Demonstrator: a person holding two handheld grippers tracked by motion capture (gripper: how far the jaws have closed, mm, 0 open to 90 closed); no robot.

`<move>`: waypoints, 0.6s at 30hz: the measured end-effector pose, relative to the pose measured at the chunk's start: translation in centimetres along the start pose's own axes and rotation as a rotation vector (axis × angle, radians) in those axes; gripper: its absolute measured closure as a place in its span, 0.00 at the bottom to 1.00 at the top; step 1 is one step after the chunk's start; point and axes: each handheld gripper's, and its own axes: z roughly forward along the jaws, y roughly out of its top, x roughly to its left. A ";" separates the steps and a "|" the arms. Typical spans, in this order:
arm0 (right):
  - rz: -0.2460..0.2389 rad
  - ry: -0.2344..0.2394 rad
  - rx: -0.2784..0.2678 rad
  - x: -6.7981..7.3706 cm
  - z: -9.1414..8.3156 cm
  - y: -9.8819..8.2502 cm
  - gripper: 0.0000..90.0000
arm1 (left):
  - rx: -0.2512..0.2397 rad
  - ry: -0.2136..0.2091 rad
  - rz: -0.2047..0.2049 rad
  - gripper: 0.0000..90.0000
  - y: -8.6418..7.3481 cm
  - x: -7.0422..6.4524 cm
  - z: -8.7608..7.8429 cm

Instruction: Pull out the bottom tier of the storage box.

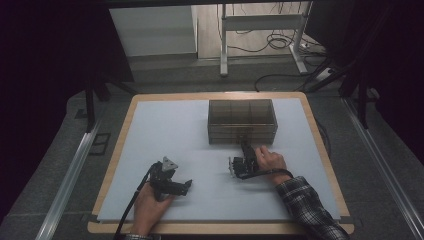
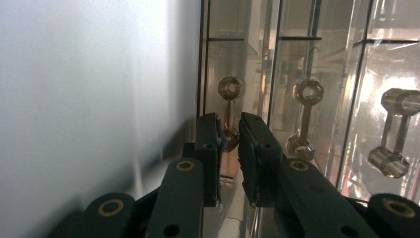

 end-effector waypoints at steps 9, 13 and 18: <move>0.029 0.042 -0.019 -0.1 -0.2 -0.1 0.89 | 0.000 0.000 0.000 0.00 0.0 0.0 0.0; 0.037 -0.005 -0.025 0.2 -0.9 -0.1 0.89 | 0.000 0.000 0.000 0.00 0.0 0.0 0.0; 0.047 -0.014 -0.029 0.4 -1.6 -0.2 0.89 | 0.001 0.001 0.000 0.00 0.0 0.0 0.0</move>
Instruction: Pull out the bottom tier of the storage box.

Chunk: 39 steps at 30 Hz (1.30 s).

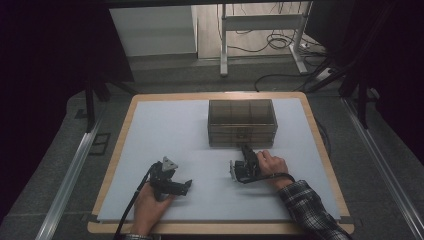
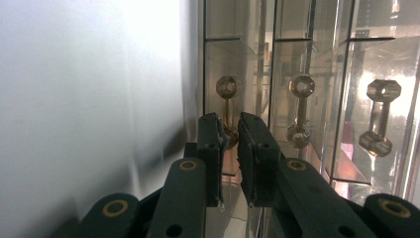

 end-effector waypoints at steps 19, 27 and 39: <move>0.021 0.050 -0.040 0.4 -2.7 -0.1 0.95 | -0.001 0.000 0.000 0.00 0.0 0.0 0.0; 0.030 0.057 -0.045 0.5 -3.1 -0.1 0.91 | -0.002 0.001 0.001 0.00 0.0 0.0 0.0; 0.106 0.142 -0.058 -0.9 -3.1 -0.8 0.83 | 0.000 0.000 0.001 0.00 0.0 0.0 0.0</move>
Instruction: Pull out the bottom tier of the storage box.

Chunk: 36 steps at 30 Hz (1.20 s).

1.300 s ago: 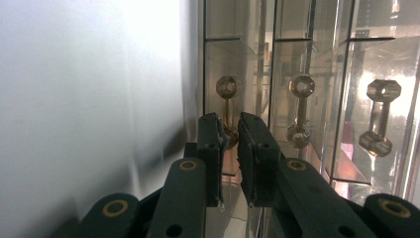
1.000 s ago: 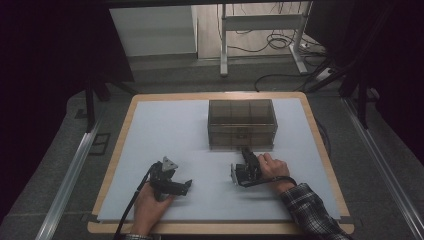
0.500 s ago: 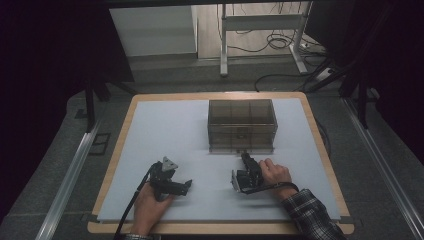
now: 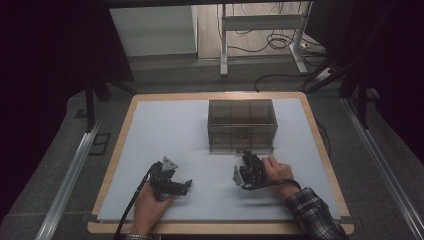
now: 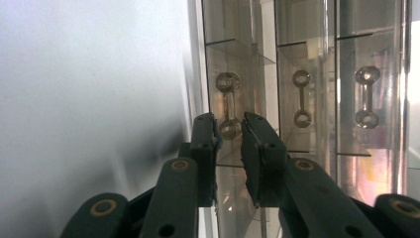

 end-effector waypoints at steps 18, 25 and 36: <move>0.146 0.169 -0.048 -3.2 -0.3 -0.7 0.73 | 0.000 0.000 0.000 0.00 0.0 0.0 0.0; 0.208 0.248 -0.082 -4.2 -0.3 -1.1 0.70 | 0.000 0.000 0.000 0.00 0.0 0.0 0.0; 0.311 0.391 -0.120 -6.0 0.0 -2.0 0.65 | -0.004 0.000 -0.006 0.00 0.0 0.0 0.0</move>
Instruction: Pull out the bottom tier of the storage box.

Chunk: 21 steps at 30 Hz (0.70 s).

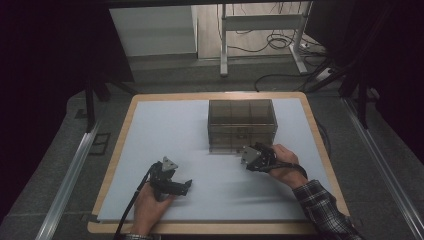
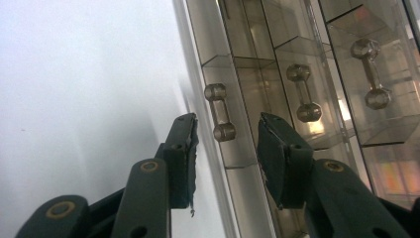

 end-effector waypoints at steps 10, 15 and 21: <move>0.084 0.130 -0.028 -2.5 -0.3 -0.6 0.62 | 0.006 -0.001 0.009 0.00 0.0 0.1 0.0; 0.112 0.202 -0.026 -3.7 -0.2 -1.3 0.65 | 0.005 0.001 0.006 0.00 0.0 0.0 0.0; 0.119 0.240 -0.008 -5.4 0.0 -2.0 0.69 | 0.006 0.000 0.007 0.00 0.0 0.0 0.0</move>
